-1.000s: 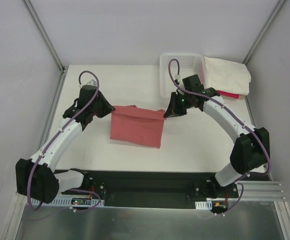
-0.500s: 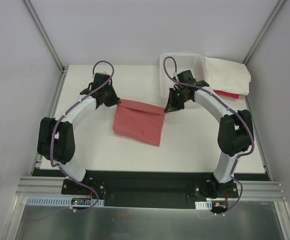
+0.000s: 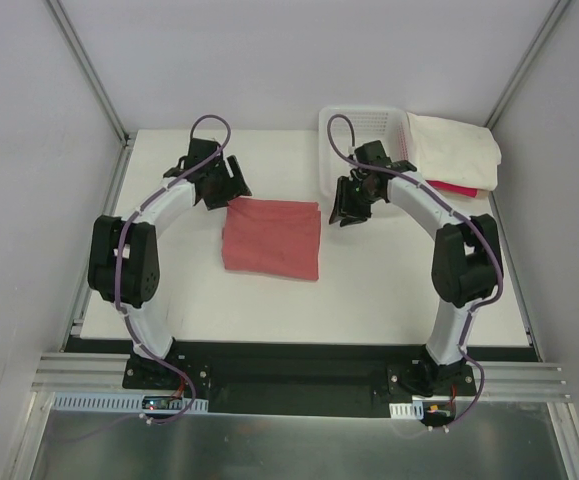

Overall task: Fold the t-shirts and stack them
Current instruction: Fold the long partially folded tshirt into a neat square, then smooth out wrinkles on the folded tshirt

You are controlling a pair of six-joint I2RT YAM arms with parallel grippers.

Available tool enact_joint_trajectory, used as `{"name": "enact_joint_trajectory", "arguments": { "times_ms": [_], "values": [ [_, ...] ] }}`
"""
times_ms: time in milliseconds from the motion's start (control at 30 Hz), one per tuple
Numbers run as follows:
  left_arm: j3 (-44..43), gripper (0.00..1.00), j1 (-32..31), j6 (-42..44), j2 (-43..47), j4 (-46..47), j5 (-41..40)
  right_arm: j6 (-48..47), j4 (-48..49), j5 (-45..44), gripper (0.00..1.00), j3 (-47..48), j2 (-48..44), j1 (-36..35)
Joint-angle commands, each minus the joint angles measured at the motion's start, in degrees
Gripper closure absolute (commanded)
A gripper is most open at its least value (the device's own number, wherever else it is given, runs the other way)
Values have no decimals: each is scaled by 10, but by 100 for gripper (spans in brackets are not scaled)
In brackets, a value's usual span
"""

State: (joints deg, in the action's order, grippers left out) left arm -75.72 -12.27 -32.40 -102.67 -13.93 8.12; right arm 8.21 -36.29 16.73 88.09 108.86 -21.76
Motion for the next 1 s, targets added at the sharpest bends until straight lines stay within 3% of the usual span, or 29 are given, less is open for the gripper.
{"name": "enact_joint_trajectory", "arguments": {
  "times_ms": [0,67,100,133,167,433,533,667,967],
  "values": [
    [-39,25,3,29,-9,-2,44,-20,3,17,58,-32,-86,-16],
    [-42,18,3,29,3,-5,51,-23,15,28,47,-44,-106,-27],
    [-41,9,3,29,11,-6,54,-23,20,37,34,-50,-124,-30],
    [-38,1,3,29,33,-9,59,-22,30,64,13,-63,-132,-33],
    [-33,1,3,23,49,-9,61,-17,50,75,3,-69,-139,-38],
    [114,1,-8,-13,254,-8,95,29,143,110,3,-93,-159,-84],
    [183,1,-27,-20,303,11,131,42,159,83,3,-68,-131,-105],
    [262,1,-34,-41,308,58,181,52,157,21,3,-17,-70,-116],
    [300,1,-34,-46,221,104,203,44,118,-57,3,155,126,-122]
  ]
}}
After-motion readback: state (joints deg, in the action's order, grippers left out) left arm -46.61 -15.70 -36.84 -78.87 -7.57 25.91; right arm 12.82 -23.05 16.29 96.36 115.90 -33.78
